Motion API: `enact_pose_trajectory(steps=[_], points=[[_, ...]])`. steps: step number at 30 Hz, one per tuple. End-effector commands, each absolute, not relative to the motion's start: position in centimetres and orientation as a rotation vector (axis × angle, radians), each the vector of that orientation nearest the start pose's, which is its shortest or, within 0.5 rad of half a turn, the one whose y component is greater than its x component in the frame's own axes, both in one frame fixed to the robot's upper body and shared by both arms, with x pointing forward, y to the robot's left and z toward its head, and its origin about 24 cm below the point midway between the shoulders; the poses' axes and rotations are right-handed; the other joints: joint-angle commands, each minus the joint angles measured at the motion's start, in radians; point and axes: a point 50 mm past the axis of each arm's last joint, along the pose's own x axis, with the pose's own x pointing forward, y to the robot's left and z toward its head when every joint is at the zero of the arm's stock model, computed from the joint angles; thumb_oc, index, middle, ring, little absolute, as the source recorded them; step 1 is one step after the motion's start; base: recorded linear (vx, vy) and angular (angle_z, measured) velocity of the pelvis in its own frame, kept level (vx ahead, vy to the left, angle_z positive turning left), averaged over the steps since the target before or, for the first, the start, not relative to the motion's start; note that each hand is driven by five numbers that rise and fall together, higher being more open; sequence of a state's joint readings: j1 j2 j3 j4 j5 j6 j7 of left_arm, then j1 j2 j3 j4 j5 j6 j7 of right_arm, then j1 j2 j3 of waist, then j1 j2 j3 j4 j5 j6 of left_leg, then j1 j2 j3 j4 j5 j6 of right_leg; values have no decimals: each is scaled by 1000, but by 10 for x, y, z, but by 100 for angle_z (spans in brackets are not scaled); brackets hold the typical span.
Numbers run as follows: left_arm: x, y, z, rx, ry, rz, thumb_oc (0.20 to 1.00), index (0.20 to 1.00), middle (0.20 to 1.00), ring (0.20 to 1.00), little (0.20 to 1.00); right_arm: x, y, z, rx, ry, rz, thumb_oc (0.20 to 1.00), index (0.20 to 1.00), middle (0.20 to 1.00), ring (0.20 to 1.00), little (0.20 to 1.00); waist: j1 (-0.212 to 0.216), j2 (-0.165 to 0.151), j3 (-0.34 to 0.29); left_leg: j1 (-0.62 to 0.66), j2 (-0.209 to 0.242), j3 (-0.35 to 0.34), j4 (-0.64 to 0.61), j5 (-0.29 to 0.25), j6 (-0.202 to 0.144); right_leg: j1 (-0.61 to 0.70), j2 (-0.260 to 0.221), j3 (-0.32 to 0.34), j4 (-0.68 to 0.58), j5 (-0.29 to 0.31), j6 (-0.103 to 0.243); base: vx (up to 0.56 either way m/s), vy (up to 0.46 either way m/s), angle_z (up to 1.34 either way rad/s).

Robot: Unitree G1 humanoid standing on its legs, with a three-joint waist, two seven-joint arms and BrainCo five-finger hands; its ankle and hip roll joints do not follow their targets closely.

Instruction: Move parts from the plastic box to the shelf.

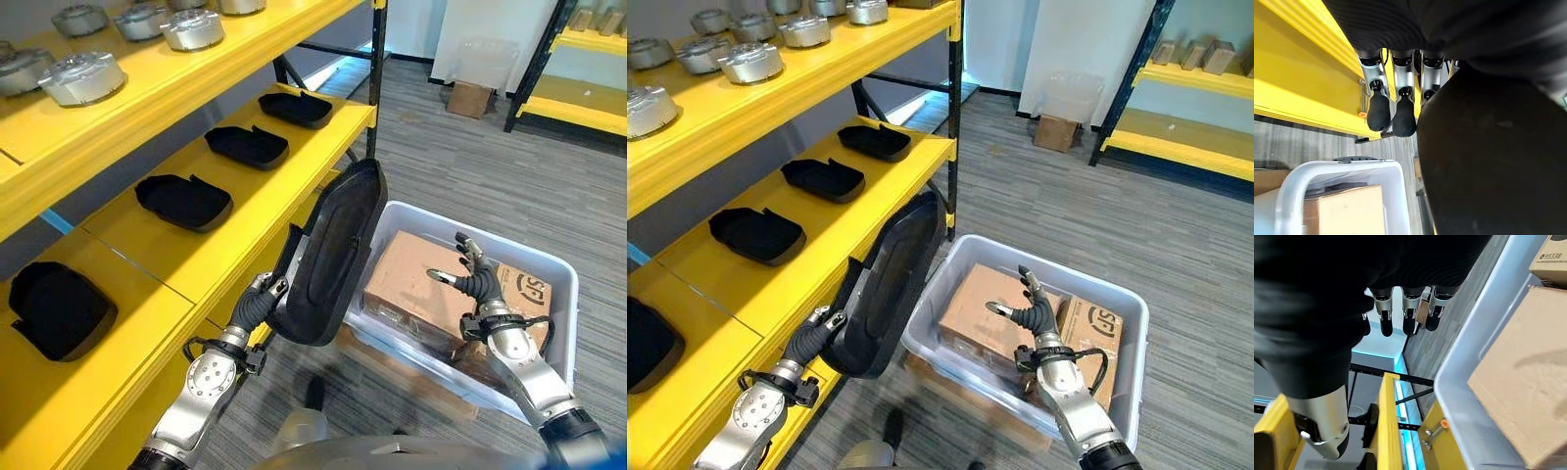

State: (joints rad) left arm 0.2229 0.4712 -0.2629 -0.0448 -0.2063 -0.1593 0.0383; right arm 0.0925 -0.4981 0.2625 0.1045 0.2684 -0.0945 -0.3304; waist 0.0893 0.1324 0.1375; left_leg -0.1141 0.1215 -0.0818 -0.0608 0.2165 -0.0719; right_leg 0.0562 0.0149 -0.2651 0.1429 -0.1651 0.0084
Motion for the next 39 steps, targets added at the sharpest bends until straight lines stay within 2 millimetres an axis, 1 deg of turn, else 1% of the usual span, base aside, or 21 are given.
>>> enact_pose_trajectory(steps=[1, 2, 3, 4, 5, 6, 7, 9, 11, 12, 17, 23, 26, 27, 29, 30, 32, 34, 35, 37, 39], points=[[225, 188, 61, 217, -136, -247, 200, 200, 200, 200, 200, 237, -207, 45, -147, -23, -148, 1000, 1000, 1000, 1000, 1000, -52, -116, 25, 74, -63, 305, 47, -143, 13, 55, -56, -16, -77, 82, 74, -248, 121, 190], [231, 183, 64, 212, -141, -270, 200, 200, 200, 200, 200, 237, -207, 38, -111, 28, -119, 1000, 1000, 1000, 1000, 1000, -86, -127, 24, 91, -25, 392, 117, -183, 18, 42, -87, -49, -55, 80, 72, -210, 121, 146], [232, 182, 65, 211, -144, -268, 200, 200, 200, 200, 200, 237, -208, 38, -119, 27, -116, 1000, 1000, 1000, 1000, 1000, -89, -131, 23, 95, -18, 405, 132, -192, 18, 41, -93, -55, -52, 81, 70, -356, 239, 113], [235, 183, 70, 183, -147, -232, 200, 200, 200, 200, 200, 235, -216, 42, -160, 2, -128, 1000, 1000, 1000, 1000, 1000, -112, -157, 23, 116, 29, 475, 238, -243, 16, 39, -133, -83, -37, 86, 69, -261, 314, 99], [239, 186, 76, 177, -160, -211, 200, 200, 200, 200, 200, 234, -224, 44, -166, 4, -157, 1000, 1000, 1000, 1000, 1000, -134, -167, 11, 151, 80, 498, 303, -271, 3, 31, -160, -80, -9, 71, 73, -350, 526, 119], [241, 187, 81, 185, -187, -197, 200, 200, 200, 200, 200, 234, -230, 46, -189, -2, -166, 1000, 1000, 1000, 1000, 1000, -149, -160, 2, 191, 122, 500, 321, -249, -13, 14, -170, -79, 19, 56, 65, -311, 507, 90], [242, 188, 83, 195, -201, -195, 200, 200, 200, 200, 200, 234, -232, 47, -192, -7, -171, 1000, 1000, 1000, 1000, 1000, -152, -156, 0, 195, 132, 511, 309, -216, -6, 1, -173, -86, 20, 71, 54, -316, 526, 87], [244, 188, 86, 231, -218, -190, 200, 200, 200, 200, 200, 232, -238, 45, -190, -4, -185, 1000, 1000, 1000, 1000, 1000, -159, -142, 0, 200, 133, 516, 259, -211, -7, -5, -183, -85, 33, 69, 63, -175, 365, 57], [246, 188, 87, 239, -213, -190, 200, 200, 200, 200, 200, 232, -239, 42, -182, 10, -192, 1000, 1000, 1000, 1000, 1000, -163, -132, 3, 217, 128, 532, 213, -222, -6, -4, -198, -99, 43, 71, 74, -98, 345, 57], [247, 186, 84, 219, -184, -188, 200, 200, 200, 200, 200, 231, -237, 41, -233, 2, -225, 1000, 1000, 1000, 1000, 1000, -160, -120, 5, 248, 108, 531, 131, -221, -5, 2, -216, -116, 45, 85, 98, -113, 425, 52], [233, 196, 77, 272, -162, -161, 200, 200, 200, 200, 200, 228, -226, 48, -260, -31, -156, 1000, 1000, 1000, 1000, 1000, -120, -113, 15, 270, 45, 480, 17, -196, 9, 18, -240, -121, -8, 136, 153, -114, 351, 40], [218, 209, 74, 326, -162, -141, 200, 200, 200, 200, 200, 231, -210, 59, -232, -89, -40, 1000, 1000, 1000, 1000, 1000, -47, -126, 37, 249, -12, 453, -19, -201, 38, 18, -290, -166, -57, 193, 194, -166, 266, 27], [218, 211, 74, 346, -156, -153, 200, 200, 200, 200, 200, 234, -201, 62, -219, -112, 17, 1000, 1000, 1000, 1000, 1000, -16, -129, 43, 238, -43, 444, -21, -213, 56, 15, -315, -186, -46, 219, 202, -117, 230, 34], [218, 212, 73, 348, -145, -162, 200, 200, 200, 200, 200, 235, -199, 63, -213, -111, 29, 1000, 1000, 1000, 1000, 1000, -4, -130, 40, 245, -55, 425, -22, -233, 55, 24, -320, -180, -41, 213, 215, -29, 205, 27], [218, 212, 69, 319, -100, -194, 200, 200, 200, 200, 200, 237, -194, 62, -192, -101, 52, 1000, 1000, 1000, 1000, 1000, 13, -133, 42, 247, -78, 423, -24, -244, 69, 21, -338, -199, -22, 238, 225, -38, 214, 22], [217, 212, 66, 305, -80, -203, 200, 200, 200, 200, 200, 239, -190, 61, -174, -87, 60, 1000, 1000, 1000, 1000, 1000, 29, -131, 44, 252, -94, 428, -26, -250, 77, 17, -354, -228, -8, 264, 231, -67, 222, 23], [216, 210, 64, 312, -66, -215, 200, 200, 200, 200, 200, 244, -182, 61, -168, -93, 73, 1000, 1000, 1000, 1000, 1000, 56, -123, 43, 250, -109, 425, -26, -251, 89, 21, -369, -262, 32, 267, 228, -58, 233, 10], [218, 210, 61, 291, -45, -224, 200, 200, 200, 200, 200, 243, -180, 62, -158, -94, 89, 1000, 1000, 1000, 1000, 1000, 33, -125, 40, 248, -123, 402, -26, -261, 105, 3, -309, -200, 60, 221, 216, -8, 132, 3], [218, 210, 61, 287, -41, -222, 200, 200, 200, 200, 200, 242, -180, 64, -159, -100, 98, 1000, 1000, 1000, 1000, 1000, 23, -127, 40, 237, -122, 415, -26, -240, 110, 1, -265, -197, 46, 212, 191, -18, 54, 50], [215, 211, 59, 283, -39, -204, 200, 200, 200, 200, 200, 239, -181, 66, -171, -113, 113, 1000, 1000, 1000, 1000, 1000, 16, -134, 33, 235, -128, 408, -26, -236, 103, 14, -200, -180, 9, 190, 181, 21, 36, 79], [212, 210, 57, 265, -37, -185, 200, 200, 200, 200, 200, 237, -182, 69, -203, -139, 116, 1000, 1000, 1000, 1000, 1000, 12, -140, 30, 235, -138, 398, -26, -234, 95, 24, -158, -167, -35, 189, 172, 70, 23, 25]])
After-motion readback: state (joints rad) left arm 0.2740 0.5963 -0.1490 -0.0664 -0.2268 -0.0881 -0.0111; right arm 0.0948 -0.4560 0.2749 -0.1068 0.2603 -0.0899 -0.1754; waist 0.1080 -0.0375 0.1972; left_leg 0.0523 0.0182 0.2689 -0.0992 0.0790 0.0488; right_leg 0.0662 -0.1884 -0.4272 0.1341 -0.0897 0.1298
